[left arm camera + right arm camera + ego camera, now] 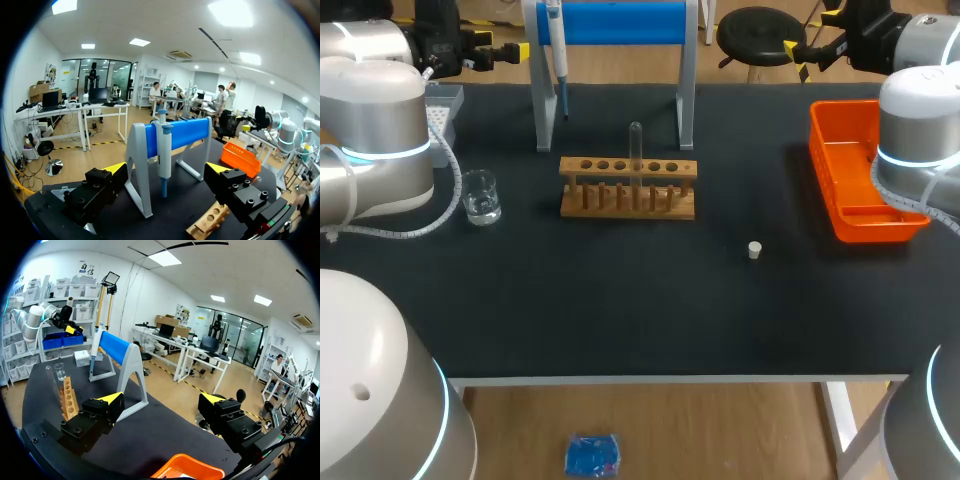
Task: Invert the test tube, pick up the pipette, mount the tip to pipette, aspirate from beaker and dispense into the tube, eject the tip, return the pipette, and cap with the stopper.
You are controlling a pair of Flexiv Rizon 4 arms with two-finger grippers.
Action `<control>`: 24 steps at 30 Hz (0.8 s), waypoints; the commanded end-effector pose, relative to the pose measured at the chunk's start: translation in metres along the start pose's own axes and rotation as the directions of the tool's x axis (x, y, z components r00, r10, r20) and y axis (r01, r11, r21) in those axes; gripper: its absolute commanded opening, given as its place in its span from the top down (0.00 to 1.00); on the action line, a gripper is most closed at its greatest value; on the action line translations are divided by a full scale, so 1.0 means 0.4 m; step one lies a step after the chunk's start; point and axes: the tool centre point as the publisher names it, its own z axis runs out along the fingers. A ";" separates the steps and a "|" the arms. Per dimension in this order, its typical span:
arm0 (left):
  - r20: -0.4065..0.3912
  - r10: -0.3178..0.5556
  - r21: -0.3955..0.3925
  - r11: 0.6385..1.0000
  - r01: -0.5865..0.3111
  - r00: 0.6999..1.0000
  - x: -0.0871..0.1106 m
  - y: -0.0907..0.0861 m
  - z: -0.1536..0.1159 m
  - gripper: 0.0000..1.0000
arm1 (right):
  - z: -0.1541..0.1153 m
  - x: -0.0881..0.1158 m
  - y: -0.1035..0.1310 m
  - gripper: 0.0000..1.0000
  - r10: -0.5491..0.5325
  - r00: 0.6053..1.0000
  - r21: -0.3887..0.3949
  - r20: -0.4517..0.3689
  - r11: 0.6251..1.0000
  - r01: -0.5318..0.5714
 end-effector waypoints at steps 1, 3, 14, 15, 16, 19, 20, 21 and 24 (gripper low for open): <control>-0.001 0.000 -0.001 1.000 0.000 1.000 -0.001 0.000 0.000 0.00 | 0.001 -0.001 0.000 0.00 0.000 1.000 0.001 0.000 1.000 0.000; -0.001 0.000 -0.001 1.000 0.000 1.000 -0.001 0.000 0.000 0.00 | 0.001 -0.001 0.000 0.00 0.000 1.000 0.001 0.000 1.000 0.000; -0.001 0.000 -0.001 1.000 0.000 1.000 -0.001 0.000 0.000 0.00 | 0.001 -0.001 0.000 0.00 0.000 1.000 0.001 0.000 1.000 0.000; -0.001 0.000 -0.001 1.000 0.000 1.000 -0.001 0.000 0.000 0.00 | 0.001 -0.001 0.000 0.00 0.000 1.000 0.001 0.000 1.000 0.000; -0.001 0.000 -0.001 1.000 0.000 1.000 -0.001 0.000 0.000 0.00 | -0.001 0.008 0.010 0.00 -0.023 1.000 -0.012 -0.018 1.000 0.023; -0.001 0.000 -0.001 1.000 0.000 1.000 -0.001 0.000 0.000 0.00 | -0.018 0.061 0.014 0.00 -0.050 0.995 -0.046 -0.092 0.998 0.046; -0.001 0.000 -0.001 1.000 0.000 1.000 -0.001 0.000 0.000 0.00 | -0.022 0.078 0.008 0.00 -0.052 0.992 -0.045 -0.115 0.998 0.047; -0.001 0.000 -0.001 1.000 0.000 1.000 -0.001 0.000 0.000 0.00 | -0.027 0.095 0.001 0.00 -0.044 0.988 -0.045 -0.145 0.998 0.038; -0.001 0.000 -0.001 1.000 0.000 1.000 -0.001 0.000 0.000 0.00 | -0.049 0.156 -0.024 0.00 -0.055 0.970 -0.059 -0.237 0.997 0.042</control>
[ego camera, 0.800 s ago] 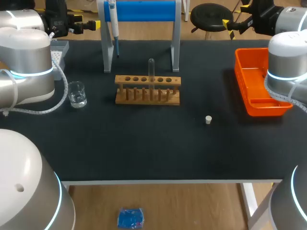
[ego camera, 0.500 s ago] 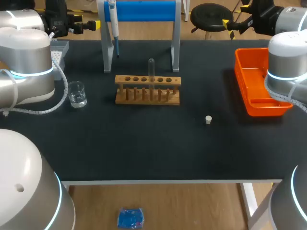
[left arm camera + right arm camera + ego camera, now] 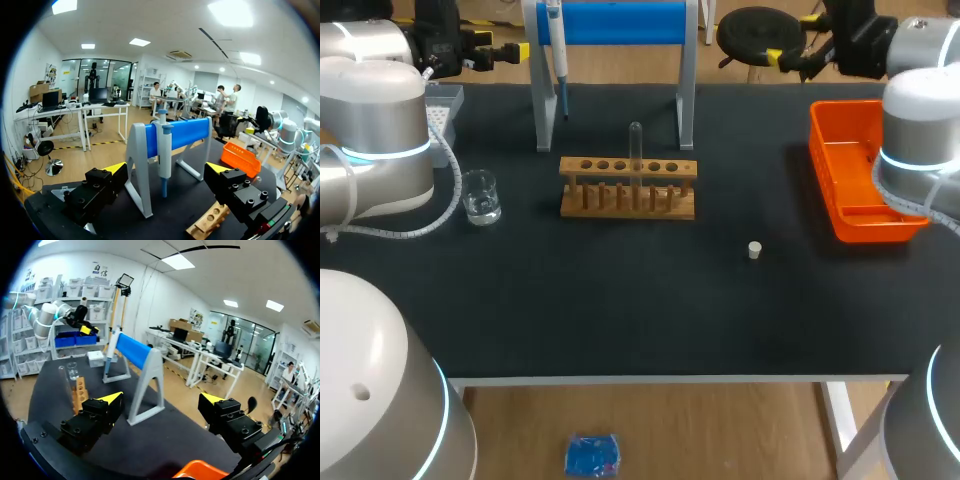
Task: Invert the test tube, pick up the pipette, mount the tip to pipette, aspirate from beaker and dispense into the tube, eject the tip, return the pipette, and cap with the stopper.
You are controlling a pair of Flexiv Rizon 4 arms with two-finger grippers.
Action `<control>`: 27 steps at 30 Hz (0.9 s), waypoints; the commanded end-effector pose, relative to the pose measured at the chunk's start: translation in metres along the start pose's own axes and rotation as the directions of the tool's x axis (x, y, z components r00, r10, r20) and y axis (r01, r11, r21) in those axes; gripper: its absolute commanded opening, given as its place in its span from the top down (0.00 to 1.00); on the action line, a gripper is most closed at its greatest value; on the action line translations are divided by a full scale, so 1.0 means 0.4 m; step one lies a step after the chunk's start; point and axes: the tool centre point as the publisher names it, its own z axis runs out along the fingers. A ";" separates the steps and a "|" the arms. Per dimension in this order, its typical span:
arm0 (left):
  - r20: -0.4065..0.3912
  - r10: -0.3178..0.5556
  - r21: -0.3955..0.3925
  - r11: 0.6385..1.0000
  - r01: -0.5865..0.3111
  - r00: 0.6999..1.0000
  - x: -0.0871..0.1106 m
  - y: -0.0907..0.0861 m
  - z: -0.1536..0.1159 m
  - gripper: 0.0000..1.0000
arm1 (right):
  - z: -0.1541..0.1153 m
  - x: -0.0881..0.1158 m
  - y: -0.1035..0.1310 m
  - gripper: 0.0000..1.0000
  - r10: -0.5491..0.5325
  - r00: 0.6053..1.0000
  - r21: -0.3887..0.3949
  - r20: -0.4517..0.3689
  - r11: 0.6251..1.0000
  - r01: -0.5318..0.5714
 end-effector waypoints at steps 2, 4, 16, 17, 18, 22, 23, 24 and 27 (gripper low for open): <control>-0.002 0.000 -0.001 1.000 0.000 1.000 -0.002 0.000 0.000 0.00 | -0.063 0.089 -0.045 0.00 -0.029 0.989 -0.032 -0.148 0.999 0.025; -0.002 0.000 -0.001 1.000 0.000 1.000 -0.002 0.000 0.000 0.00 | -0.070 0.135 -0.061 0.00 -0.044 0.974 -0.048 -0.224 0.998 0.034; -0.002 0.000 -0.001 1.000 0.000 1.000 -0.002 0.000 0.000 0.00 | -0.084 0.366 -0.105 0.00 -0.102 0.871 -0.083 -0.481 0.994 0.071; -0.002 0.000 -0.001 1.000 0.000 1.000 -0.002 0.000 0.000 0.00 | -0.084 0.381 -0.103 0.00 -0.104 0.864 -0.086 -0.492 0.994 0.070; -0.002 0.000 -0.001 1.000 0.000 1.000 -0.002 0.000 0.000 0.00 | -0.085 0.395 -0.100 0.00 -0.105 0.854 -0.093 -0.509 0.993 0.067; -0.002 0.000 -0.001 1.000 0.000 1.000 -0.002 0.000 0.000 0.00 | -0.084 0.443 -0.089 0.00 -0.122 0.826 -0.115 -0.550 0.991 0.070; -0.002 0.000 -0.001 1.000 0.000 1.000 -0.002 0.000 0.000 0.00 | -0.082 0.455 -0.087 0.00 -0.125 0.822 -0.119 -0.555 0.990 0.070; -0.002 0.000 -0.001 1.000 0.000 1.000 -0.002 0.000 0.000 0.00 | -0.081 0.466 -0.084 0.00 -0.128 0.817 -0.125 -0.563 0.990 0.069; -0.002 0.000 -0.001 1.000 0.000 1.000 -0.002 0.000 0.000 0.00 | -0.074 0.499 -0.083 0.00 -0.131 0.803 -0.139 -0.582 0.988 0.061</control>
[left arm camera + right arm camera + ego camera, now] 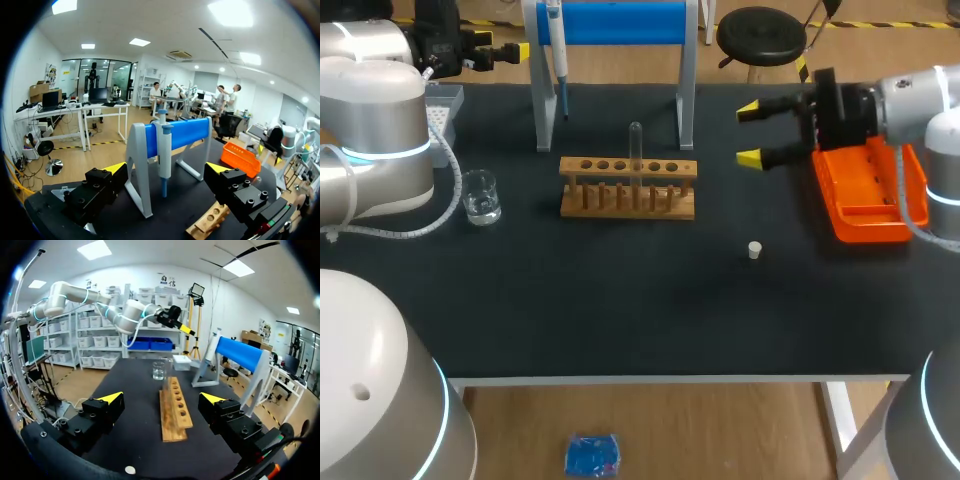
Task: Invert the test tube, pick up the pipette, mount the tip to pipette, aspirate from beaker and dispense into the tube, eject the tip, return the pipette, and cap with the stopper.
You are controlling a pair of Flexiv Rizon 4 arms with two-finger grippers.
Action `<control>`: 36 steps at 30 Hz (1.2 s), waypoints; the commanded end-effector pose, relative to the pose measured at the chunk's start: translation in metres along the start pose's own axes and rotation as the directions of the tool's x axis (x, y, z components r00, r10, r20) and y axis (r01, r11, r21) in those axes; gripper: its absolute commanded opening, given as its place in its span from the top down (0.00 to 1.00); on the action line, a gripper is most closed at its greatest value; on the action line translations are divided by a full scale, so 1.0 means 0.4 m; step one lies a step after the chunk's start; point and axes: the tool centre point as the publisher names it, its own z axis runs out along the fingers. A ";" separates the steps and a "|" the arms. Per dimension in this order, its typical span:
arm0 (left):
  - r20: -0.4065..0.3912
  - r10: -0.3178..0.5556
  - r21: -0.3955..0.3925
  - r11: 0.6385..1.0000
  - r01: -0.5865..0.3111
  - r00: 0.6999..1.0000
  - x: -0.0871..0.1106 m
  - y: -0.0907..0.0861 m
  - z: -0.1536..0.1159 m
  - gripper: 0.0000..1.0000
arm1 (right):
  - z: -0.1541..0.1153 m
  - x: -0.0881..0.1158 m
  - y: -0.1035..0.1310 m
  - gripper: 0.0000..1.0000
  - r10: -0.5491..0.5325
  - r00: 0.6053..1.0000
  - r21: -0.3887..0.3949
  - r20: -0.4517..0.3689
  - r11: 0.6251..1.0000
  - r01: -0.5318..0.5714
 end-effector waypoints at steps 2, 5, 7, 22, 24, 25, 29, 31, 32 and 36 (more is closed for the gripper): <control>-0.002 0.000 -0.001 1.000 0.000 1.000 -0.002 0.000 0.000 0.00 | 0.043 0.027 -0.005 0.00 -0.008 0.999 -0.031 -0.034 0.999 0.007; -0.002 0.000 -0.001 1.000 0.000 1.000 -0.002 0.000 0.000 0.00 | 0.075 0.049 -0.009 0.00 -0.028 0.998 -0.049 -0.058 0.998 0.026; -0.002 0.000 -0.001 1.000 0.000 1.000 -0.002 0.000 0.000 0.00 | 0.082 0.050 -0.010 0.00 -0.028 0.998 -0.051 -0.059 0.998 0.025; -0.149 0.239 0.053 0.971 -0.234 0.959 0.181 0.037 -0.047 0.00 | 0.082 0.050 -0.010 0.00 -0.028 0.998 -0.051 -0.059 0.998 0.025; -0.157 0.263 0.049 0.965 -0.258 0.952 0.221 0.046 -0.056 0.00 | 0.082 0.050 -0.010 0.00 -0.028 0.998 -0.051 -0.059 0.998 0.025; -0.171 0.279 0.045 0.960 -0.275 0.945 0.240 0.050 -0.059 0.00 | 0.082 0.050 -0.010 0.00 -0.028 0.998 -0.051 -0.059 0.998 0.025; -0.211 0.317 0.031 0.948 -0.318 0.925 0.316 0.066 -0.061 0.00 | 0.082 0.050 -0.010 0.00 -0.028 0.998 -0.051 -0.059 0.998 0.025; -0.236 0.333 0.015 0.941 -0.339 0.913 0.355 0.075 -0.056 0.00 | 0.082 0.050 -0.010 0.00 -0.028 0.998 -0.051 -0.059 0.998 0.025; -0.269 0.346 0.027 0.936 -0.352 0.899 0.377 0.080 -0.055 0.00 | 0.082 0.050 -0.010 0.00 -0.028 0.998 -0.051 -0.059 0.998 0.025; -0.299 0.354 0.035 0.932 -0.361 0.886 0.398 0.086 -0.055 0.00 | 0.082 0.050 -0.010 0.00 -0.028 0.998 -0.051 -0.059 0.998 0.025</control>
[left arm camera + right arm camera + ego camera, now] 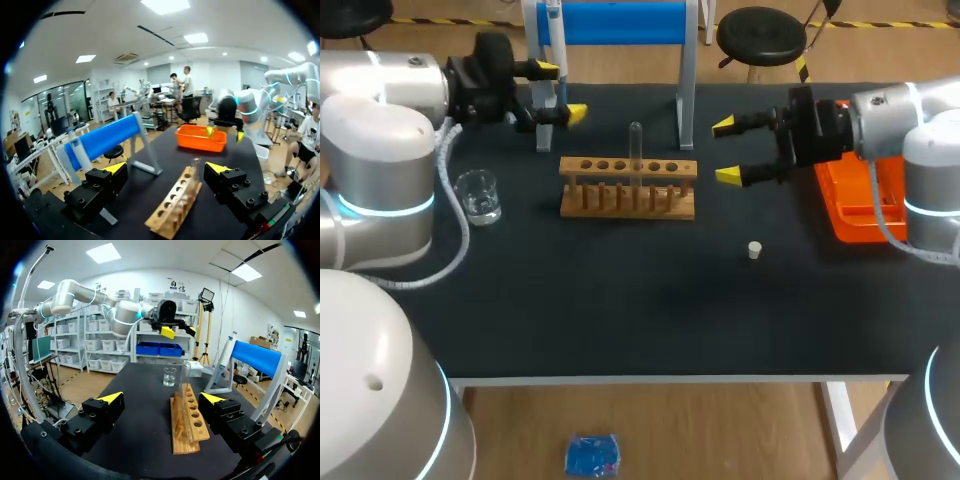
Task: Invert the test tube, pick up the pipette, mount the tip to pipette, aspirate from beaker and dispense into the tube, eject the tip, return the pipette, and cap with the stopper.
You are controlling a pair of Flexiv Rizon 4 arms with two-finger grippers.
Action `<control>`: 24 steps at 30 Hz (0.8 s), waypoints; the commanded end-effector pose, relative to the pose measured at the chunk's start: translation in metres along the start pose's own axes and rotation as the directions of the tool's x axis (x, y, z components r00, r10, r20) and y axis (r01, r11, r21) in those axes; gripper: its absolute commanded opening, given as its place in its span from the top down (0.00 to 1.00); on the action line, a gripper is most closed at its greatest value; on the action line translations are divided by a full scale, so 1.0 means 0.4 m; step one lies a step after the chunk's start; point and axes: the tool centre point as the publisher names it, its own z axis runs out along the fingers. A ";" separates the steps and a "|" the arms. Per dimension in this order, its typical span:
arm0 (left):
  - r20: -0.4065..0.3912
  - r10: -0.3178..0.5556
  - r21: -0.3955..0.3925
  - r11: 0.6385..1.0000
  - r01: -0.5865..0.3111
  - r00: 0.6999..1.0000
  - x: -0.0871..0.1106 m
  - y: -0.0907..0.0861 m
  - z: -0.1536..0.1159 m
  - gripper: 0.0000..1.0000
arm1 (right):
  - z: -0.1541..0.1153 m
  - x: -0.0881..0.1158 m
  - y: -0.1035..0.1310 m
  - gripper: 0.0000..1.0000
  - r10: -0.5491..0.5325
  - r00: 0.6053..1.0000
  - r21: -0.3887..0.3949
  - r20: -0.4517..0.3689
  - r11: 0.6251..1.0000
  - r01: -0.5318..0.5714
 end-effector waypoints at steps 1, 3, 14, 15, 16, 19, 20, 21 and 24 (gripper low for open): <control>-0.006 -0.001 -0.005 1.000 0.001 1.000 -0.008 0.002 -0.010 0.00 | 0.000 0.000 -0.001 0.00 -0.001 1.000 0.000 0.002 1.000 0.001; -0.006 -0.001 -0.005 1.000 0.001 1.000 -0.008 0.002 -0.010 0.00 | 0.000 0.000 -0.001 0.00 -0.001 1.000 0.000 0.002 1.000 0.001; -0.006 -0.001 -0.005 1.000 0.001 1.000 -0.008 0.002 -0.010 0.00 | 0.000 0.000 -0.001 0.00 -0.001 1.000 0.000 0.002 1.000 0.001; -0.004 0.008 -0.015 1.000 -0.008 1.000 -0.008 0.004 -0.007 0.00 | 0.000 0.000 -0.001 0.00 -0.001 1.000 0.000 0.002 1.000 0.001; -0.011 0.028 0.005 1.000 -0.028 1.000 -0.003 0.008 -0.007 0.00 | 0.000 0.000 -0.001 0.00 -0.001 1.000 0.000 0.002 1.000 0.001; -0.019 0.054 -0.008 0.999 -0.054 0.998 0.023 0.024 -0.001 0.00 | 0.000 0.000 -0.001 0.00 -0.001 1.000 0.000 0.002 1.000 0.001; -0.019 0.049 -0.013 0.999 -0.050 0.999 0.033 0.034 0.000 0.00 | 0.000 0.000 -0.001 0.00 -0.001 1.000 0.000 0.002 1.000 0.001; -0.011 0.053 -0.018 0.998 -0.053 0.999 0.041 0.041 0.000 0.00 | 0.000 0.000 -0.001 0.00 -0.001 1.000 0.000 0.002 1.000 0.001; -0.008 0.056 -0.020 0.998 -0.056 0.998 0.070 0.066 0.003 0.00 | 0.000 0.000 -0.001 0.00 -0.001 1.000 0.000 0.002 1.000 0.001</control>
